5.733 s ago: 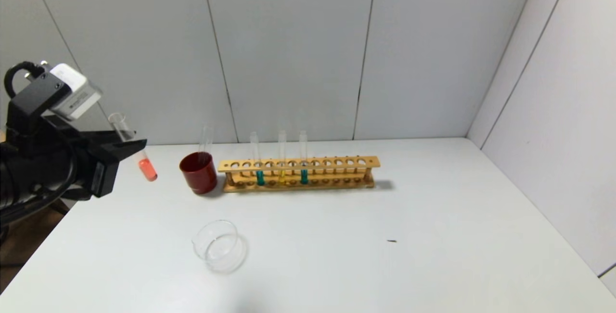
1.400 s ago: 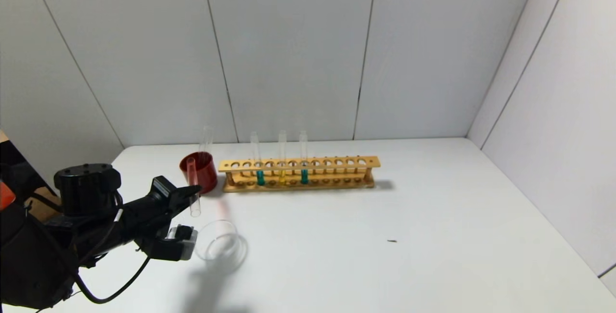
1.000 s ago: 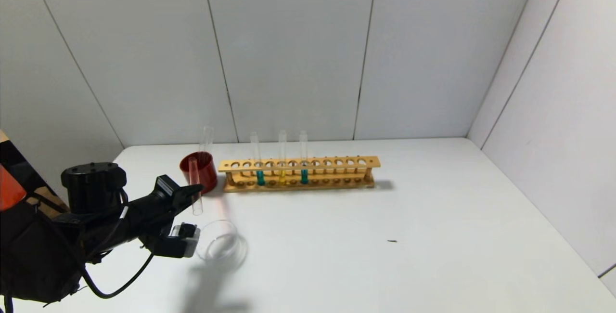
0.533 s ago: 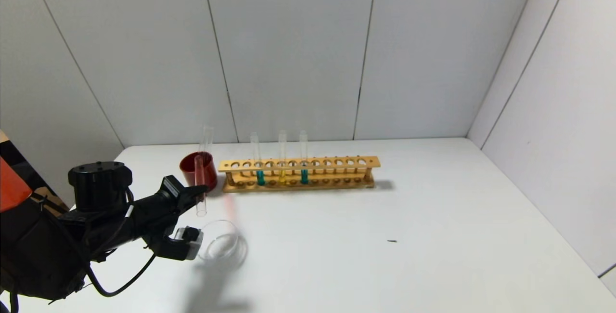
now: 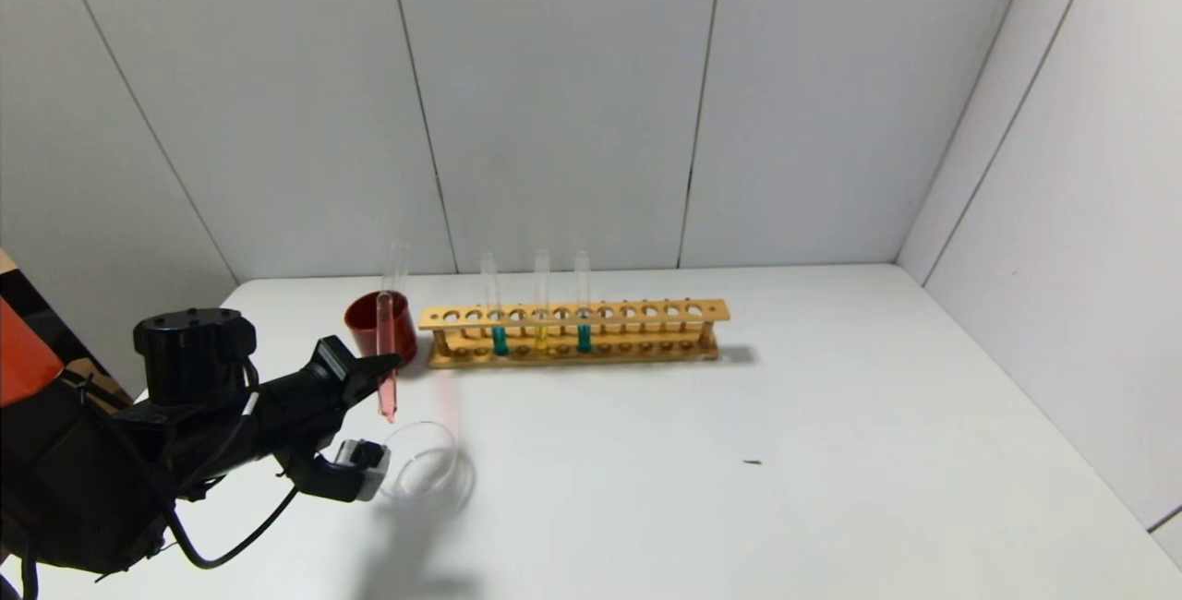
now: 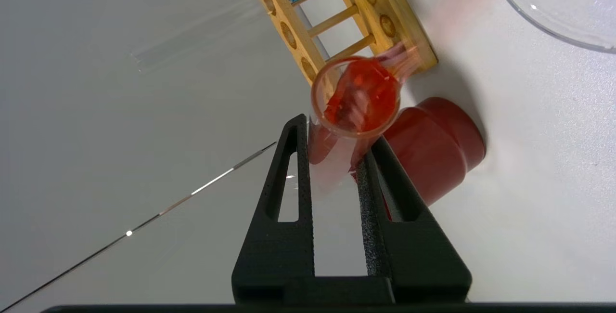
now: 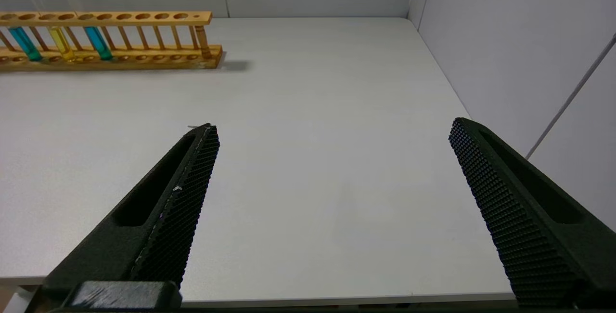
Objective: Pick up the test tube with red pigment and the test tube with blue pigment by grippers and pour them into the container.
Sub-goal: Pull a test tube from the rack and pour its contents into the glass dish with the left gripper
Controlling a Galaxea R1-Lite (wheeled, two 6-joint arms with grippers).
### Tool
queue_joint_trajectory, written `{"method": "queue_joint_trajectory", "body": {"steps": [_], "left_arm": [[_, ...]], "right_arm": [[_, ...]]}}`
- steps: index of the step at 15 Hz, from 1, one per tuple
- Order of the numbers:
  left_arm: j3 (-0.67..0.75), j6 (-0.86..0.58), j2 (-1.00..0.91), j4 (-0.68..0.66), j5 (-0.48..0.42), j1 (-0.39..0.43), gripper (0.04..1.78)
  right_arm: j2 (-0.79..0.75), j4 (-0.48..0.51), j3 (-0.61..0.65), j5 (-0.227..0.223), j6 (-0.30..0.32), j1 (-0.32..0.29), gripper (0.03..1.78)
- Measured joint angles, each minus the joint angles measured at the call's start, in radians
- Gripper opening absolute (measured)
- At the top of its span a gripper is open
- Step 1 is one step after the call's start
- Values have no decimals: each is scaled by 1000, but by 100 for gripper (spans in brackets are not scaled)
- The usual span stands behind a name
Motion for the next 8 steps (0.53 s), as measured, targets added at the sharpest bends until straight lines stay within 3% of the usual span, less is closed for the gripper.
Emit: {"method": "queue_joint_trajectory", "body": {"steps": [8], "left_arm": [[-12, 49, 3, -1, 2, 1, 33]], "right_arm": [[-1, 0, 0, 0, 0, 0, 175]]}}
